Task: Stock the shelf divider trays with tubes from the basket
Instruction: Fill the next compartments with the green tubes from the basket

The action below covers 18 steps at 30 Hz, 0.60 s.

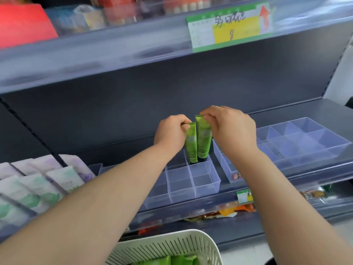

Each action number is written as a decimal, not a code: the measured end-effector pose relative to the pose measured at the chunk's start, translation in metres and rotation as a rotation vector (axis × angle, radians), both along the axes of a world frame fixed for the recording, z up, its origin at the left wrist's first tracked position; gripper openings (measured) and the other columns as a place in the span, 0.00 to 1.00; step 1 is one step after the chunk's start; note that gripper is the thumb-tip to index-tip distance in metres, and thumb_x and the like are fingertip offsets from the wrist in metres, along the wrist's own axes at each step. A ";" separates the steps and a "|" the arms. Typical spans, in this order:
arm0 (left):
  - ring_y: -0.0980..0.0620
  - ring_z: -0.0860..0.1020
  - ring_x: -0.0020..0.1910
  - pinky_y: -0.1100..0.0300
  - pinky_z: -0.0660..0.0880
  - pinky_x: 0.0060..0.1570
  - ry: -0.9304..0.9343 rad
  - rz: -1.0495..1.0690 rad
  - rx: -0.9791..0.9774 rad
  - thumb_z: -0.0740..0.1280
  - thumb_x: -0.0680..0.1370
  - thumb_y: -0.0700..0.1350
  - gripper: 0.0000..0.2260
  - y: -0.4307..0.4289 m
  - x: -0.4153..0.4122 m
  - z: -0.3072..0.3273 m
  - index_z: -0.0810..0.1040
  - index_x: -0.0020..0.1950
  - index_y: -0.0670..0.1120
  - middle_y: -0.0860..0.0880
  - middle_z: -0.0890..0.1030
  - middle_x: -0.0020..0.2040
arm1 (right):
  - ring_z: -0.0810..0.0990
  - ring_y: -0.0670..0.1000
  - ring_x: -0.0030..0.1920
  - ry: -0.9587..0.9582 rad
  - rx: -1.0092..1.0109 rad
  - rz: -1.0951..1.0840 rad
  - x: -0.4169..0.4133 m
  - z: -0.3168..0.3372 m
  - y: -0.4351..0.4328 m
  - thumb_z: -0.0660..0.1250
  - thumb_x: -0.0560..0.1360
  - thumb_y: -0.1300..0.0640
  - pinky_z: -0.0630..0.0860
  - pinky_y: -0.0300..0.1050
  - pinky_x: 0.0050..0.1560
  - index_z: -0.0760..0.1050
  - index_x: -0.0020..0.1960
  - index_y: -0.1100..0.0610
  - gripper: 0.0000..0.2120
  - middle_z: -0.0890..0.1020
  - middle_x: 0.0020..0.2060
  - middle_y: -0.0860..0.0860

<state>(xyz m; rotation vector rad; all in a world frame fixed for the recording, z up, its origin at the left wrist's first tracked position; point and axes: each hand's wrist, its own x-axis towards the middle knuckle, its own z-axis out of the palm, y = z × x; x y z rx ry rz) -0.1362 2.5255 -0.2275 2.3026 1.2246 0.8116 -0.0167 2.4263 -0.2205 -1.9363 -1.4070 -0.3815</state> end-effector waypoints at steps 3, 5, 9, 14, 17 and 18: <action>0.54 0.79 0.47 0.59 0.76 0.48 -0.025 -0.047 -0.007 0.66 0.78 0.40 0.09 -0.001 -0.006 -0.002 0.82 0.47 0.54 0.56 0.82 0.45 | 0.79 0.54 0.42 -0.027 -0.027 0.009 -0.003 -0.003 0.003 0.58 0.80 0.50 0.69 0.44 0.35 0.78 0.54 0.43 0.10 0.81 0.43 0.46; 0.54 0.79 0.52 0.56 0.77 0.52 -0.017 -0.062 0.019 0.67 0.78 0.41 0.09 0.000 -0.012 0.000 0.82 0.54 0.52 0.54 0.83 0.51 | 0.79 0.54 0.41 -0.032 -0.025 0.014 -0.006 -0.004 0.005 0.60 0.79 0.51 0.66 0.42 0.34 0.79 0.54 0.43 0.09 0.81 0.42 0.47; 0.51 0.75 0.59 0.55 0.74 0.54 0.114 -0.084 0.201 0.68 0.77 0.45 0.14 -0.001 -0.030 0.003 0.77 0.63 0.52 0.53 0.79 0.61 | 0.79 0.55 0.39 -0.042 0.002 0.029 -0.014 -0.008 0.007 0.63 0.78 0.52 0.63 0.41 0.32 0.80 0.53 0.45 0.08 0.81 0.40 0.48; 0.52 0.70 0.64 0.55 0.72 0.55 0.240 -0.094 0.314 0.68 0.77 0.45 0.17 -0.004 -0.048 0.003 0.74 0.66 0.51 0.56 0.75 0.65 | 0.77 0.55 0.43 -0.092 -0.038 0.070 -0.017 -0.017 0.013 0.63 0.78 0.57 0.64 0.44 0.36 0.81 0.53 0.50 0.09 0.82 0.41 0.50; 0.52 0.70 0.63 0.55 0.72 0.56 0.224 -0.093 0.313 0.67 0.77 0.44 0.17 -0.007 -0.055 0.005 0.75 0.66 0.51 0.56 0.75 0.65 | 0.76 0.55 0.46 -0.131 -0.128 0.072 -0.018 -0.024 0.015 0.62 0.78 0.58 0.65 0.45 0.39 0.80 0.55 0.49 0.11 0.82 0.44 0.49; 0.52 0.70 0.63 0.55 0.72 0.57 0.219 -0.092 0.313 0.67 0.77 0.43 0.17 -0.008 -0.056 0.005 0.75 0.66 0.51 0.56 0.75 0.65 | 0.76 0.54 0.47 -0.130 -0.147 0.076 -0.018 -0.026 0.015 0.63 0.78 0.59 0.66 0.45 0.40 0.79 0.56 0.49 0.11 0.82 0.45 0.49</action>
